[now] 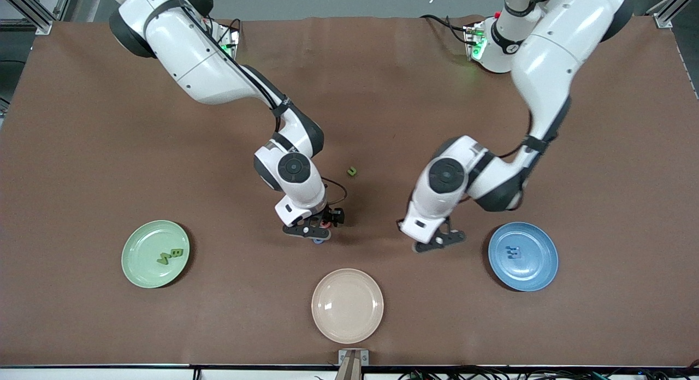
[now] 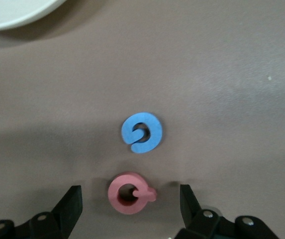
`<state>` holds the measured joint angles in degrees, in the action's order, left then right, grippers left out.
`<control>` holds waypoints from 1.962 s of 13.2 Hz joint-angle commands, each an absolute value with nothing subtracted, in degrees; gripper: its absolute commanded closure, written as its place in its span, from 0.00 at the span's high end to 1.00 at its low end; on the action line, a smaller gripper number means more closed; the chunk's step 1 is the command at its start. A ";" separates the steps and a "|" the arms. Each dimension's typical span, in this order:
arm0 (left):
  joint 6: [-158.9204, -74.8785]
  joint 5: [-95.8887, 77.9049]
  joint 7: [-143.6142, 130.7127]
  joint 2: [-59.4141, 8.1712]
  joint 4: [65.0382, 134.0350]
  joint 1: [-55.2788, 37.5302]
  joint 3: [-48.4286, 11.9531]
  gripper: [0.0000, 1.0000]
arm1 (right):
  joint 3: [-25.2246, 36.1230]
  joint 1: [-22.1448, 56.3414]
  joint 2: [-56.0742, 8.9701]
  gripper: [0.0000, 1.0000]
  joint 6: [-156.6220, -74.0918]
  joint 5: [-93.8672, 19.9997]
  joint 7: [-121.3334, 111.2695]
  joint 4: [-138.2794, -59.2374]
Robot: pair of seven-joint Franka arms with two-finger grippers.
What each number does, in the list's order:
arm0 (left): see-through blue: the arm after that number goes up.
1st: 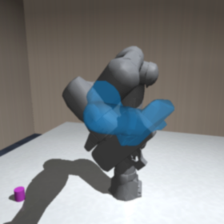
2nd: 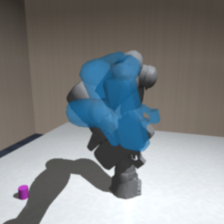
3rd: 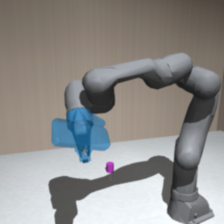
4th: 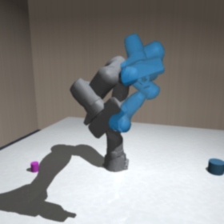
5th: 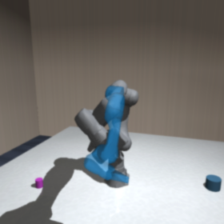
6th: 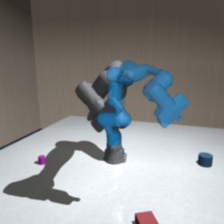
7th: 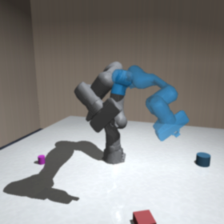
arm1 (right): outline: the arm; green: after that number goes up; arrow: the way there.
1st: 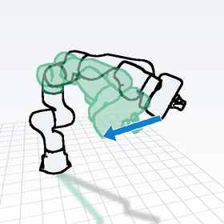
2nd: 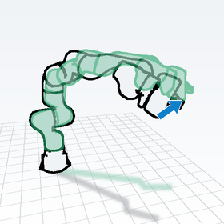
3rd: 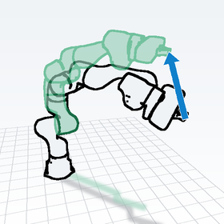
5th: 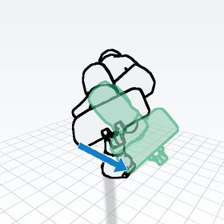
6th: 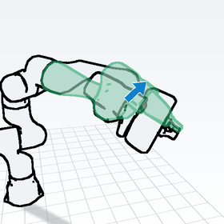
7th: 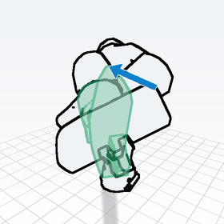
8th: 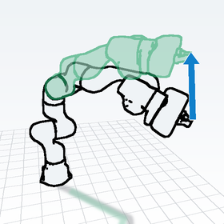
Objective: Sort upper and lower case letters into plates
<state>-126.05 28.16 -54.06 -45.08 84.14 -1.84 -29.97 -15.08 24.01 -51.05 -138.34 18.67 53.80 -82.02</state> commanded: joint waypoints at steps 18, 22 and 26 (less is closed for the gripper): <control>-117.51 30.41 -44.62 -42.98 88.59 13.98 -40.94 0.99 | -13.89 17.33 -47.56 0.04 -126.05 20.13 39.94 -78.31; -117.95 30.32 -60.85 -44.11 88.77 4.07 -42.63 0.93 | -14.06 6.98 -44.39 0.04 -120.42 19.87 20.46 -78.49; -120.75 30.24 -74.84 -46.75 88.59 -6.21 -42.10 0.90 | -16.86 -5.68 -44.03 0.04 -118.31 19.69 -1.63 -78.92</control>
